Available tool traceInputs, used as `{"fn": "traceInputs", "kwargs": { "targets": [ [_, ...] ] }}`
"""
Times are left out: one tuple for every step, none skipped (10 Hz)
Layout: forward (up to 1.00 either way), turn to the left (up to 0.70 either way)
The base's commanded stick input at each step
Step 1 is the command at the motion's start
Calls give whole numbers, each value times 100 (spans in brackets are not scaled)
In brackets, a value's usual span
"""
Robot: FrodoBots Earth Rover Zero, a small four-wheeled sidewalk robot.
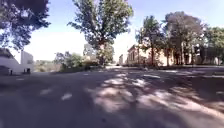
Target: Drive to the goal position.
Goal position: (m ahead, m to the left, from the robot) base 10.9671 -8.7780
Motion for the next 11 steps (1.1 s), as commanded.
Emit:
{"fn": "traceInputs", "kwargs": {
  "targets": [
    [70,0],
    [70,0],
    [70,0],
    [70,0],
    [70,0],
    [70,0],
    [70,0],
    [70,0],
    [70,0],
    [70,0],
    [70,0]
  ]
}}
